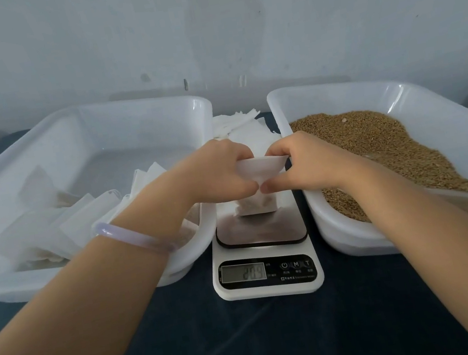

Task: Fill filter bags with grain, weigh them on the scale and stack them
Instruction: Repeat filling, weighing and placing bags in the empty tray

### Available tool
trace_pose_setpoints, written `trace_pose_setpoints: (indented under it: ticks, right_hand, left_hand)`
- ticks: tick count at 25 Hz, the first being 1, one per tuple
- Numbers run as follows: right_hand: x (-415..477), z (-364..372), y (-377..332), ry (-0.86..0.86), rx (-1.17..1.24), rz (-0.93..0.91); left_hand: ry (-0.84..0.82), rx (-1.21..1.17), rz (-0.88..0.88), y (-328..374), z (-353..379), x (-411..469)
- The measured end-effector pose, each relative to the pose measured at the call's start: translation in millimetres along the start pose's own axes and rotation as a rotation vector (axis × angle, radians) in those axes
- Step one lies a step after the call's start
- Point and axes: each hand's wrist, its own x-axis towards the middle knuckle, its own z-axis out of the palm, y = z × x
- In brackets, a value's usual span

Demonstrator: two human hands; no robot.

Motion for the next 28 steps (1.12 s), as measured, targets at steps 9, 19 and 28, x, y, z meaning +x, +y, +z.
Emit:
trace_pose_setpoints:
  ticks: [9, 19, 28]
  right_hand:
    - [-1.7, -0.3, -0.1, -0.003, 0.021, -0.005]
    - [-2.6, -0.8, 0.7, 0.004, 0.02, -0.006]
    - [-2.0, 0.0, 0.2, -0.012, 0.019, 0.002]
  left_hand:
    - [-0.006, -0.005, 0.003, 0.5, -0.3, -1.6]
    - [-0.003, -0.03, -0.01, 1.0, 0.0, -2.5]
    - [0.001, -0.027, -0.004, -1.4, 1.7, -1.4]
